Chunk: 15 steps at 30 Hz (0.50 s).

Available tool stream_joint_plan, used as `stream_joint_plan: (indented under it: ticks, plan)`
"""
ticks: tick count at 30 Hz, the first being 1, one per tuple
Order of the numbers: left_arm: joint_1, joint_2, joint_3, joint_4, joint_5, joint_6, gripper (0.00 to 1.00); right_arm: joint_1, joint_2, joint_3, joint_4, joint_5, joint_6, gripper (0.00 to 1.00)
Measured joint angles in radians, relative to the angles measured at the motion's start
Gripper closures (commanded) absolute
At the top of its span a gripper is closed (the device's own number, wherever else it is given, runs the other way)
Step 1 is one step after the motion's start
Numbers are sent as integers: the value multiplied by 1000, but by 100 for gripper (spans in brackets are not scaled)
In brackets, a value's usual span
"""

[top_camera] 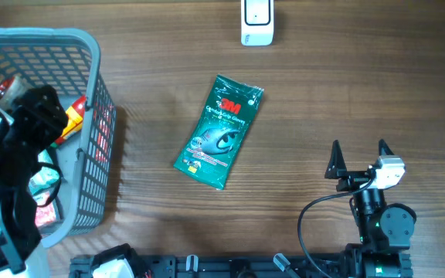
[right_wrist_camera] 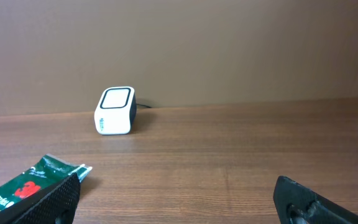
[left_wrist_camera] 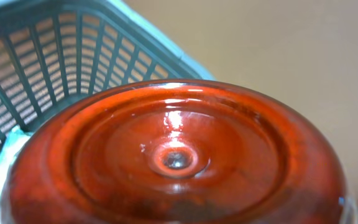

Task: Scan the item barcode
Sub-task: 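Grasp the small green-capped jar in the basket with the left gripper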

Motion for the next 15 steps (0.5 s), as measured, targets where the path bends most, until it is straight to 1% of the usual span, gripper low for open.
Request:
stream_joint_plan:
  ticks: [6,10,13,15]
  plan:
    - [0,-3,24,2,-34,4,38,0,0,0,0,0,0,0]
    - [0,-2,24,2,-56,6,35,0,0,0,0,0,0,0]
    - [-1,2,26,-24,-117,6,41,0,0,0,0,0,0,0]
    - [-1,20,29,-72,-171,-5,42,0,0,0,0,0,0,0]
